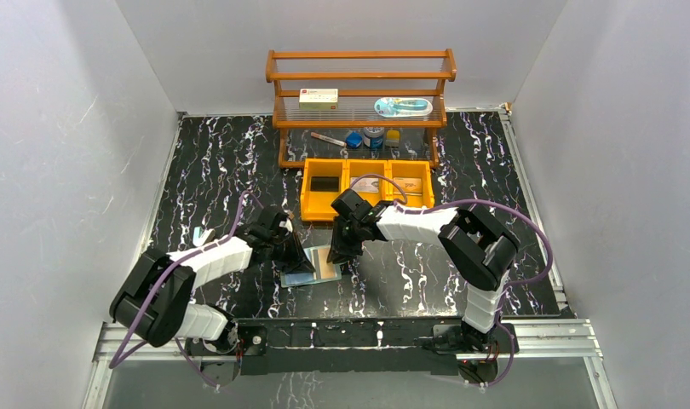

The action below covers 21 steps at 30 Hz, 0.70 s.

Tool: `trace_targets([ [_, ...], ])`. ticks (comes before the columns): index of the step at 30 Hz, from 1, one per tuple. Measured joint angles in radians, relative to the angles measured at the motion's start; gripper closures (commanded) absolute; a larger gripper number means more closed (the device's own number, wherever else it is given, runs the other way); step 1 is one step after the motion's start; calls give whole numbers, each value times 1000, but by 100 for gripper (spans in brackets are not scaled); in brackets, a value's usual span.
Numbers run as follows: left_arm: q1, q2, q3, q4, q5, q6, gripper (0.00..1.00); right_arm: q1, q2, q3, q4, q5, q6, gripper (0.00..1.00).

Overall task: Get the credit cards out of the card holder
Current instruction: Remove the credit card from the card holder.

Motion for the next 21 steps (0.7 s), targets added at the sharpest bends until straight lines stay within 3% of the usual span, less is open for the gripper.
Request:
trace_targets([
  [14, -9, -78, 25, -133, -93, 42, 100, 0, 0, 0, -2, 4, 13, 71],
  [21, -9, -84, 30, -113, -76, 47, 71, 0, 0, 0, -2, 4, 14, 71],
])
